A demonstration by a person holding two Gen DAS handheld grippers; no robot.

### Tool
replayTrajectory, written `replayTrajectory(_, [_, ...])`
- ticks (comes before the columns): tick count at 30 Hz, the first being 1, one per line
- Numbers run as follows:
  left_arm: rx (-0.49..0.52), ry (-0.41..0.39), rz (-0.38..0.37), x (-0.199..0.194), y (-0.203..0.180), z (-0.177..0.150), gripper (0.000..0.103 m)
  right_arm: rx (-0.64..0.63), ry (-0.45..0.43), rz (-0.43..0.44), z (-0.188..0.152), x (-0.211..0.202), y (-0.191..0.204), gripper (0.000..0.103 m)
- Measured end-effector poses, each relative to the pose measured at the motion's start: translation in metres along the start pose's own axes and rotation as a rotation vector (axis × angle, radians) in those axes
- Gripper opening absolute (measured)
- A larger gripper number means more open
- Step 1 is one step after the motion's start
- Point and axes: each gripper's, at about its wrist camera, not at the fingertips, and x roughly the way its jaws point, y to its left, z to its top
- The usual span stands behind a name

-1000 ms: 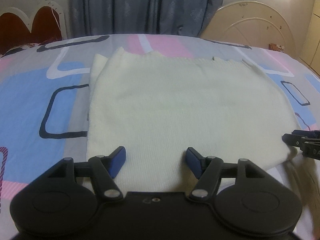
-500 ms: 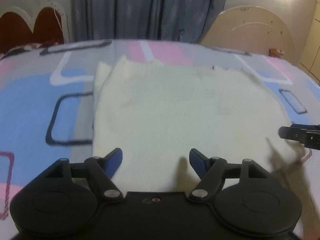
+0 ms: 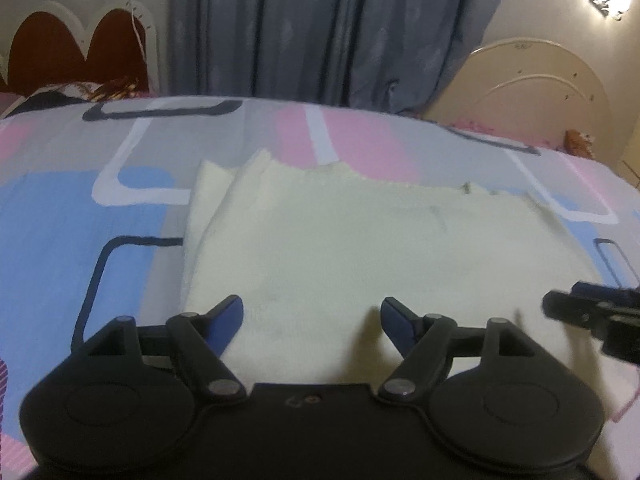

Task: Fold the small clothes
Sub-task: 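Smooth the folded sweater flat with both grippers open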

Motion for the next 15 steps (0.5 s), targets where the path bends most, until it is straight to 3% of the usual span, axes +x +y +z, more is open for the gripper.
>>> replayTrajectory(5, [0.058,-0.007,0.014,0.006,0.000,-0.006,0.079,-0.016,0.002,0.010,0.003,0.015,0.004,0.051])
replayTrajectory(10, [0.051,-0.008,0.009,0.006,0.001,-0.006,0.081,-0.021,0.010,0.006,0.002,0.028,0.004,0.051])
replayTrajectory(15, [0.050,-0.009,0.005,0.007,0.001,-0.006,0.082,-0.095,0.037,-0.056,-0.006,0.044,0.007,0.051])
